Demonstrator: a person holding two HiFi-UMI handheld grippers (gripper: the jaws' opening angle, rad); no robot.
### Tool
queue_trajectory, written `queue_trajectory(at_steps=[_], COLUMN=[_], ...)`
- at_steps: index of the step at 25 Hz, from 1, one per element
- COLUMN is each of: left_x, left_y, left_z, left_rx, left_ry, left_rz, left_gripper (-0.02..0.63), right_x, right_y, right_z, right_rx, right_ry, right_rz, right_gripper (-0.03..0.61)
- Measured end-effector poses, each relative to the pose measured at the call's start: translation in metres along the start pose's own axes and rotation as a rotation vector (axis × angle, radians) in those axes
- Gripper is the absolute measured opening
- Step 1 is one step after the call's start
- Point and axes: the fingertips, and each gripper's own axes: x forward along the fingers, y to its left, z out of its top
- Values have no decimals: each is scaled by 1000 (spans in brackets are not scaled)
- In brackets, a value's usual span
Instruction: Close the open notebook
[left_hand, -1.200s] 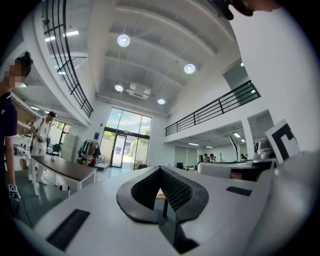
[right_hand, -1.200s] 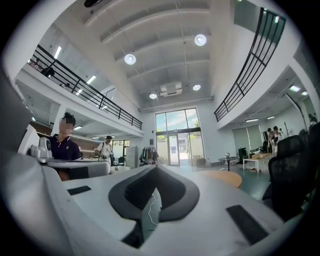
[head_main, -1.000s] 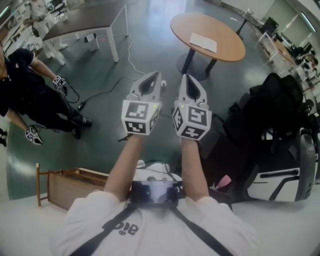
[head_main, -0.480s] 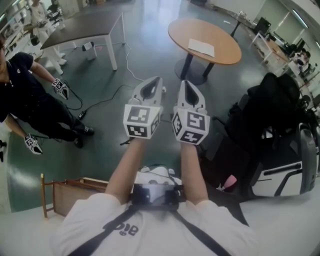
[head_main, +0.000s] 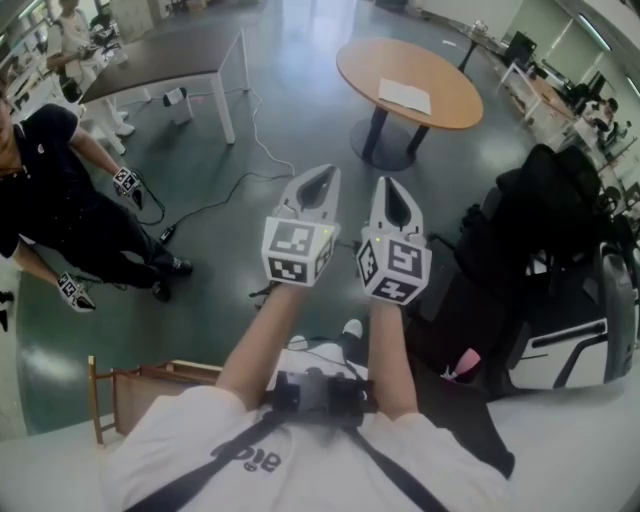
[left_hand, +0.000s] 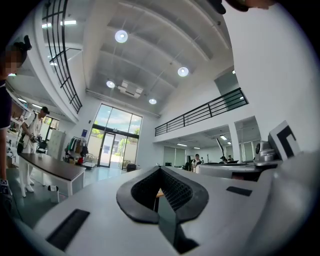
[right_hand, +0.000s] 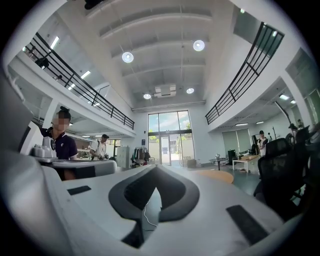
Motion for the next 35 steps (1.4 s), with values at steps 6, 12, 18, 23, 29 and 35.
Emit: queue_trajectory(at_steps=[6, 12, 18, 23, 29, 35], left_x=[12, 35, 62, 94, 137, 173], left_y=[12, 14, 10, -4, -25, -39], left_z=[-11, -18, -5, -8, -16, -21], left_rx=[-39, -47, -28, -32, -51, -63], left_ry=[-2, 1, -20, -27, -33, -30], left_rz=[25, 71, 121, 145, 132, 108], left_gripper=[12, 12, 12, 12, 12, 12], right_x=[11, 37, 67, 85, 103, 122], right_y=[3, -5, -17, -54, -102, -137], right_z=[-4, -10, 4, 8, 6, 0], right_rx=[146, 99, 63, 38, 43, 53], right_ry=[-67, -39, -56, -53, -62, -43], right_rz=[141, 228, 294, 296, 283, 271], right_gripper=[20, 20, 18, 19, 19, 18])
